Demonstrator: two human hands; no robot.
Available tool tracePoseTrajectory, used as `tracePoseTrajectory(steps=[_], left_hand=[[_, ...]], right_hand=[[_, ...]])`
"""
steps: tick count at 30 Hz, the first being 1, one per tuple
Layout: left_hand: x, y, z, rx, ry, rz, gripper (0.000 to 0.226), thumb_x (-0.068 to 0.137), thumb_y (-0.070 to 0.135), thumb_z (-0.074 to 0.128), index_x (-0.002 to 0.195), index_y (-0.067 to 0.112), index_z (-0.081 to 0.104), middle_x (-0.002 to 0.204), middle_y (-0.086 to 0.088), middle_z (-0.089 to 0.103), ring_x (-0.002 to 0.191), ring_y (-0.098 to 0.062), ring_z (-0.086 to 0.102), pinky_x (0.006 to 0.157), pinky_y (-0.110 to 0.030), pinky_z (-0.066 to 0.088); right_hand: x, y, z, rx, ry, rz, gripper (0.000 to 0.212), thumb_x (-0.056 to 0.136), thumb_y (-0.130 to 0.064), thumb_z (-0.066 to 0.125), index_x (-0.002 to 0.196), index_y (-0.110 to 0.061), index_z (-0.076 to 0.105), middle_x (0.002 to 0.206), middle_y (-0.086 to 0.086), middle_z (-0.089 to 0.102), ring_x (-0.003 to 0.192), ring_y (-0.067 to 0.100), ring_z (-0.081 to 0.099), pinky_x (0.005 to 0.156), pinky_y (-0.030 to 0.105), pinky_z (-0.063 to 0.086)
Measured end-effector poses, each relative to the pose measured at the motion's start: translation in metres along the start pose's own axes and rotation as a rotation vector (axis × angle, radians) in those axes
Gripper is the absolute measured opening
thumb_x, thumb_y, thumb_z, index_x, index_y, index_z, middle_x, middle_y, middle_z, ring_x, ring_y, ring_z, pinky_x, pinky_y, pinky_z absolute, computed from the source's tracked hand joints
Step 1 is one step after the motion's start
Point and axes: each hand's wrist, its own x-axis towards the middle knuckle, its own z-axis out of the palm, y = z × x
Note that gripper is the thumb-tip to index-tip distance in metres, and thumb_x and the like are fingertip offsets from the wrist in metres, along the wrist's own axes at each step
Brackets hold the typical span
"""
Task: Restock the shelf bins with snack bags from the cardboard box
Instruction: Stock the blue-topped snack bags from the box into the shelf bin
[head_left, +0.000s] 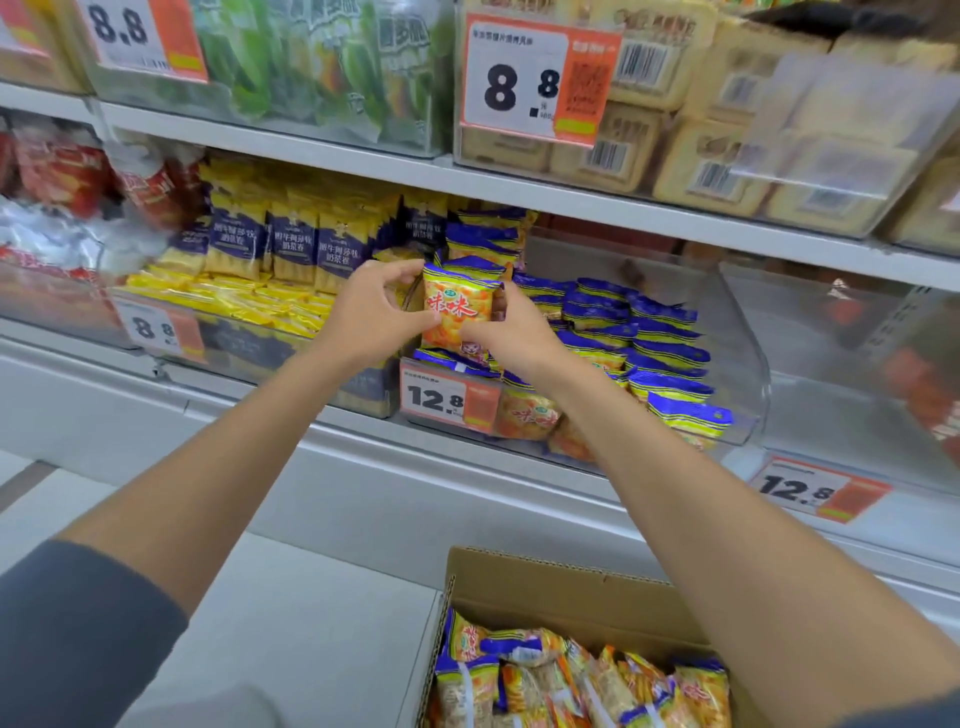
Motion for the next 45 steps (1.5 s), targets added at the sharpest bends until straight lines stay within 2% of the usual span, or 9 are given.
tracePoseTrajectory(steps=[5, 11, 16, 20, 25, 28, 33, 39, 45], left_hand=[[-0.007, 0.003, 0.011, 0.032, 0.104, -0.036, 0.061, 0.081, 0.030, 0.077, 0.137, 0.022, 0.053, 0.112, -0.001, 0.052, 0.079, -0.008, 0.044, 0.077, -0.023, 0.039], [-0.018, 0.013, 0.019, 0.070, 0.227, -0.065, 0.043, 0.074, 0.037, 0.082, 0.108, 0.026, 0.058, 0.108, 0.002, 0.056, 0.085, -0.012, 0.051, 0.074, -0.026, 0.042], [-0.023, 0.019, 0.018, 0.140, 0.208, -0.094, 0.022, 0.079, 0.037, 0.078, 0.093, 0.029, 0.063, 0.114, 0.000, 0.057, 0.087, -0.014, 0.055, 0.075, -0.026, 0.041], [-0.033, 0.025, 0.019, 0.188, 0.224, -0.120, 0.022, 0.080, 0.034, 0.077, 0.093, 0.025, 0.063, 0.113, -0.002, 0.056, 0.087, -0.013, 0.053, 0.075, -0.026, 0.041], [-0.075, 0.049, 0.042, 0.124, 0.077, -0.135, 0.022, 0.078, 0.027, 0.077, 0.079, 0.022, 0.056, 0.079, 0.005, 0.056, 0.074, -0.016, 0.055, 0.065, -0.030, 0.039], [-0.126, 0.049, 0.073, 0.058, -0.195, -0.158, 0.024, 0.075, 0.021, 0.079, 0.073, 0.023, 0.055, 0.066, 0.006, 0.055, 0.062, -0.014, 0.052, 0.064, -0.032, 0.043], [-0.218, 0.021, 0.117, 0.102, -0.533, -0.300, 0.017, 0.081, 0.022, 0.077, 0.086, 0.012, 0.065, 0.083, -0.002, 0.064, 0.076, -0.015, 0.059, 0.075, -0.031, 0.051], [-0.262, -0.027, 0.142, 0.147, -0.674, -0.461, 0.017, 0.082, 0.024, 0.077, 0.092, 0.014, 0.068, 0.087, 0.001, 0.067, 0.083, -0.012, 0.062, 0.065, -0.019, 0.044], [-0.268, -0.033, 0.167, 0.096, -0.777, -0.489, 0.016, 0.083, 0.017, 0.075, 0.096, 0.011, 0.068, 0.088, -0.004, 0.070, 0.083, -0.011, 0.064, 0.067, -0.017, 0.044]], right_hand=[[-0.007, -0.008, -0.012, 0.005, -0.041, 0.008, 0.067, 0.083, -0.020, 0.074, 0.140, -0.011, 0.039, 0.116, -0.001, 0.058, 0.096, 0.012, 0.058, 0.078, 0.025, 0.048], [-0.018, 0.003, -0.008, -0.072, 0.244, -0.057, 0.036, 0.081, -0.018, 0.077, 0.108, -0.012, 0.054, 0.093, 0.002, 0.062, 0.080, 0.012, 0.058, 0.069, 0.024, 0.044], [-0.020, -0.003, -0.007, 0.042, 0.166, 0.003, 0.040, 0.083, -0.008, 0.075, 0.119, -0.001, 0.060, 0.101, 0.012, 0.070, 0.092, 0.026, 0.069, 0.086, 0.038, 0.056], [-0.028, 0.007, -0.014, 0.031, 0.161, -0.005, 0.052, 0.085, -0.012, 0.071, 0.133, -0.010, 0.054, 0.107, 0.002, 0.067, 0.098, 0.019, 0.066, 0.088, 0.034, 0.054], [-0.084, 0.026, -0.032, -0.089, 0.355, -0.185, 0.017, 0.083, -0.005, 0.060, 0.093, -0.014, 0.070, 0.077, -0.006, 0.063, 0.063, 0.008, 0.053, 0.064, 0.016, 0.045], [-0.137, 0.059, -0.039, -0.189, 0.207, -0.190, 0.014, 0.080, -0.002, 0.062, 0.085, -0.012, 0.070, 0.074, -0.004, 0.064, 0.059, 0.007, 0.051, 0.059, 0.012, 0.039], [-0.213, 0.159, -0.050, -0.414, -0.276, 0.080, 0.016, 0.087, -0.005, 0.061, 0.097, -0.011, 0.072, 0.091, 0.000, 0.067, 0.080, 0.010, 0.059, 0.074, 0.019, 0.043], [-0.246, 0.259, -0.069, -0.592, -0.489, 0.320, 0.025, 0.088, -0.013, 0.063, 0.112, -0.017, 0.067, 0.112, -0.001, 0.066, 0.102, 0.018, 0.061, 0.088, 0.034, 0.050], [-0.282, 0.299, -0.072, -0.596, -0.812, 0.485, 0.070, 0.074, -0.033, 0.081, 0.135, -0.020, 0.049, 0.121, 0.000, 0.051, 0.112, 0.019, 0.050, 0.094, 0.033, 0.047]])
